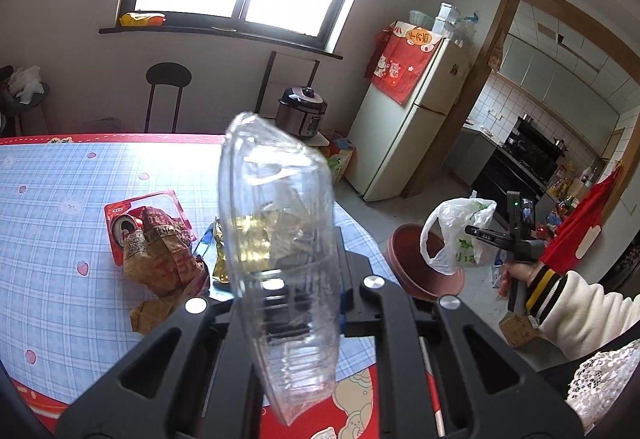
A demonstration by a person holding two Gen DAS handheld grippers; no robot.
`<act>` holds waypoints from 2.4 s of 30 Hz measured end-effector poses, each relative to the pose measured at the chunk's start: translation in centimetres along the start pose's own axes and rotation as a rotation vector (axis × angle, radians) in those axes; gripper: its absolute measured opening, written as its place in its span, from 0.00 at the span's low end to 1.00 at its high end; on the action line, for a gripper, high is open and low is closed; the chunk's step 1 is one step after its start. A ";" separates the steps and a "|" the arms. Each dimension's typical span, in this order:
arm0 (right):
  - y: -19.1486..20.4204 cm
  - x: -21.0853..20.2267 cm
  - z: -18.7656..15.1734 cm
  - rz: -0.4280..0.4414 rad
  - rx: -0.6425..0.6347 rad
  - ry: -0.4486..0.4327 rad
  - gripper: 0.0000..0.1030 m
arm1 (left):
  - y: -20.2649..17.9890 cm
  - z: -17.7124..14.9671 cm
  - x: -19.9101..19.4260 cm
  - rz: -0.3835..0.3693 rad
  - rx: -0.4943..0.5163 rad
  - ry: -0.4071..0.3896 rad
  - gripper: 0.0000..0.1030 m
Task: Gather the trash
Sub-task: 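Lift the clear bottle with the left gripper while right carries the bag, then drop the white bag into the brown bucket with the right gripper while left carries the bottle, then open the left gripper over the brown bucket to drop the clear bottle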
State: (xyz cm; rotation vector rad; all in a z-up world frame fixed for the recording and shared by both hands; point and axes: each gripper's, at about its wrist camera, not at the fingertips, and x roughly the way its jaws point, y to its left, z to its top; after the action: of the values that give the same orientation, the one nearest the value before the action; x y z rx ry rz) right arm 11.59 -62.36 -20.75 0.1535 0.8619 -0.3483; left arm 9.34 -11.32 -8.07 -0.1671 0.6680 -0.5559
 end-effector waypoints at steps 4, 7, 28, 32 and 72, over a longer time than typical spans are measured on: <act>-1.9 3.7 0.1 -0.004 0.028 0.053 0.14 | -0.8 -0.3 0.1 0.030 -0.017 0.008 0.12; -2.7 5.7 -0.2 0.004 0.050 0.085 0.14 | -1.4 -0.3 0.5 0.045 -0.016 0.020 0.12; -6.0 -6.2 -3.7 0.020 0.248 -0.150 0.95 | -9.7 2.7 9.4 -0.194 0.169 0.117 0.12; -8.2 -8.2 -6.7 0.010 0.320 -0.137 0.95 | -13.0 2.5 13.7 -0.280 0.213 0.169 0.12; -4.9 -10.7 -6.8 0.104 0.297 -0.133 0.95 | -10.3 3.8 17.9 0.004 0.122 0.121 0.95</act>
State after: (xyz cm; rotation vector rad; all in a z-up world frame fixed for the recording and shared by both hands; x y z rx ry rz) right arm -1.44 -62.56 -16.88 0.4439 0.6649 -0.3831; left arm 18.84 -29.70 -11.51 -0.0183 0.7494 -0.6048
